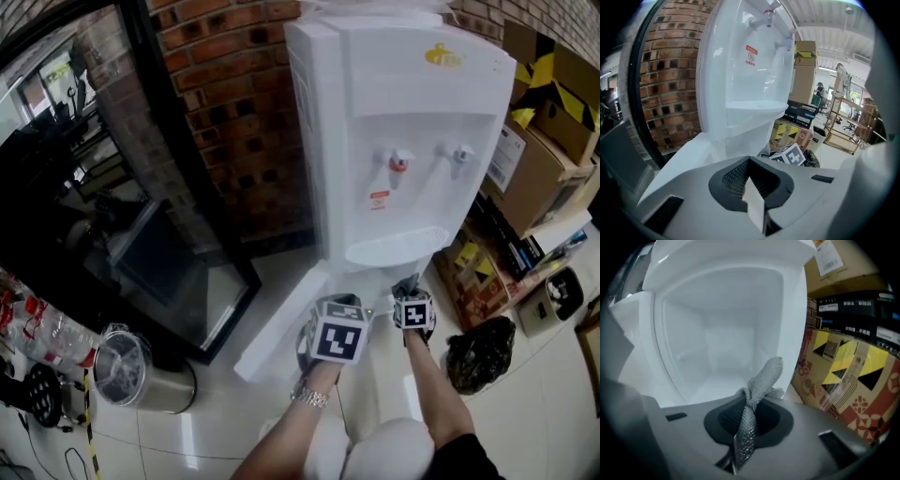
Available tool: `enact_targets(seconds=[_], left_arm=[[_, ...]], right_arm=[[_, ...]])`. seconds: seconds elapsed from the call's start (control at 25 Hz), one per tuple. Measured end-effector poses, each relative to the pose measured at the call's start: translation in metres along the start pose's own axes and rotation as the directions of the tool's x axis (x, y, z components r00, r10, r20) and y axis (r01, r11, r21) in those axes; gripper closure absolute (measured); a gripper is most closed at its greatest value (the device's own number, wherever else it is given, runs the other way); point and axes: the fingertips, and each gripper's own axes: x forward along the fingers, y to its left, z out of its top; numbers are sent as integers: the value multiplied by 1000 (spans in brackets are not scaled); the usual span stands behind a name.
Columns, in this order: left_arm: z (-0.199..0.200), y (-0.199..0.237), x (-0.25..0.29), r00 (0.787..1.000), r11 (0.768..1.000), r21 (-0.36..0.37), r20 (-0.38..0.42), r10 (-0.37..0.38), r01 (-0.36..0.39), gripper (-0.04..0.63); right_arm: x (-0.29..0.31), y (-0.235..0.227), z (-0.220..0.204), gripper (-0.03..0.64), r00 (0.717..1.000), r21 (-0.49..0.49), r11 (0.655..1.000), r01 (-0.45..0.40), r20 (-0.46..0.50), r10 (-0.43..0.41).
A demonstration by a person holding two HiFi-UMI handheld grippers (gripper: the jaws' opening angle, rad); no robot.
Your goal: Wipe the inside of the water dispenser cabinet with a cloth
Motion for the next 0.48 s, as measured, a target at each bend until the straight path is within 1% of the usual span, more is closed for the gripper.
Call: enact_targets(seconds=[0.12,0.16,0.2,0.28,0.36,0.44,0.48], left_arm=[[1,-2,1,1000,1000,6,1,-7,7,592],[2,-3,1,1000,1000,7,1,-8,8,592],[2,-3,1,1000,1000,7,0,-10,10,592],[1,-4,2,1000,1000,5,-1,-13,13,592],[0,-4,2,1000,1000,3,-3,-14,14,592],[0,-4,1,1000,1000,5,0,-14,14,592],[1,-3,1,1000,1000,8,3,-13,13,592]], right_arm=[[-4,8,7,584,999,31,999,-43,26,42],[-7,9,14,584,997,33,998,-50,55,49],[-11,10,27,584,993,24,998,-53,103,51],[-26,16,66,584,972,-33,998,-45,230,52],[-41,21,99,584,942,-100,995,-12,332,45],[-47,19,117,584,923,-128,991,28,383,23],[-46,16,120,584,922,-129,991,40,387,13]])
